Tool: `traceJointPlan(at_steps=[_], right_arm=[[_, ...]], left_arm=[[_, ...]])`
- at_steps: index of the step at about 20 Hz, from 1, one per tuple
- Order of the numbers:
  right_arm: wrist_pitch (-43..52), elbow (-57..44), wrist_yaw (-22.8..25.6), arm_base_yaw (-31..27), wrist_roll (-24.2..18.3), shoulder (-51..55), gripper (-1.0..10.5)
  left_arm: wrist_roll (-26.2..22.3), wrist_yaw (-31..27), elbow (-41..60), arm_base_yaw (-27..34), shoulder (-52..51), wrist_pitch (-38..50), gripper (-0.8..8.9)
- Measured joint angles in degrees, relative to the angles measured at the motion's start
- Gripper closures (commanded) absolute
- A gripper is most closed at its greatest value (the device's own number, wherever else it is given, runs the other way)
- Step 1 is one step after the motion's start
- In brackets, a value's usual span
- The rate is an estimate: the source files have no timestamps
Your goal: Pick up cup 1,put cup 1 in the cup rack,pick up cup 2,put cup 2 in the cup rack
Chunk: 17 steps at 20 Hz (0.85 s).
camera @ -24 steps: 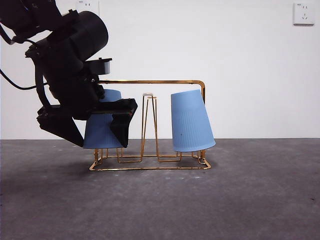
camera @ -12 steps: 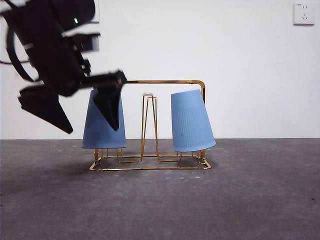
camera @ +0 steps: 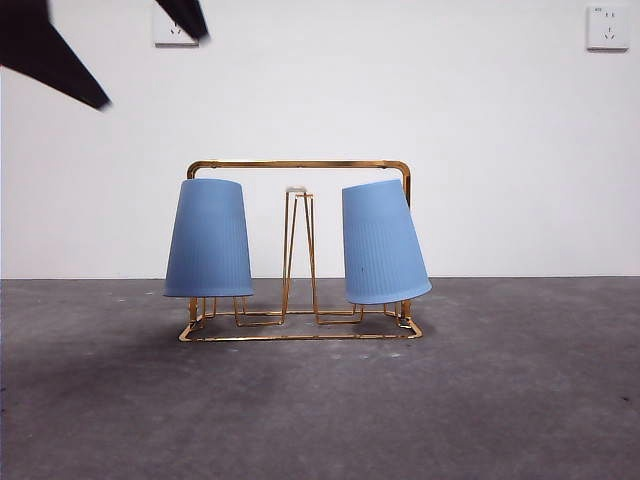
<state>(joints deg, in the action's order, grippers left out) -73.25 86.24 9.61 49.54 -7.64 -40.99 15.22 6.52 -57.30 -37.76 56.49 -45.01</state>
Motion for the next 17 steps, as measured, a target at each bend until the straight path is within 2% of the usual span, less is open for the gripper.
traceJointPlan(at_steps=[4,8,10,15,16,17], right_arm=[[-4.26,0.0,0.02,0.0,1.44,-0.57,7.6],[-4.28,0.0,0.0,0.0,3.1,-0.79,7.6],[-4.31,0.0,0.0,0.0,3.45,-0.79,7.6],[-4.31,0.0,0.0,0.0,4.02,-0.79,7.7],[-4.31,0.0,0.0,0.0,4.09,-0.79,8.0],[-4.31,0.0,0.0,0.0,4.31,-0.79,8.9]], left_arm=[[3.04,4.44,0.0,-1.92,-7.93,-5.92,2.21],[5.51,9.92,0.0,-2.29,-13.66,-7.58,2.3],[6.05,11.02,0.0,-2.29,-14.84,-7.89,3.23],[7.02,11.69,0.0,-2.29,-16.79,-8.15,7.28],[7.21,11.69,0.0,-2.32,-17.0,-8.15,7.99],[7.37,11.69,0.0,-2.32,-17.25,-8.13,8.26]])
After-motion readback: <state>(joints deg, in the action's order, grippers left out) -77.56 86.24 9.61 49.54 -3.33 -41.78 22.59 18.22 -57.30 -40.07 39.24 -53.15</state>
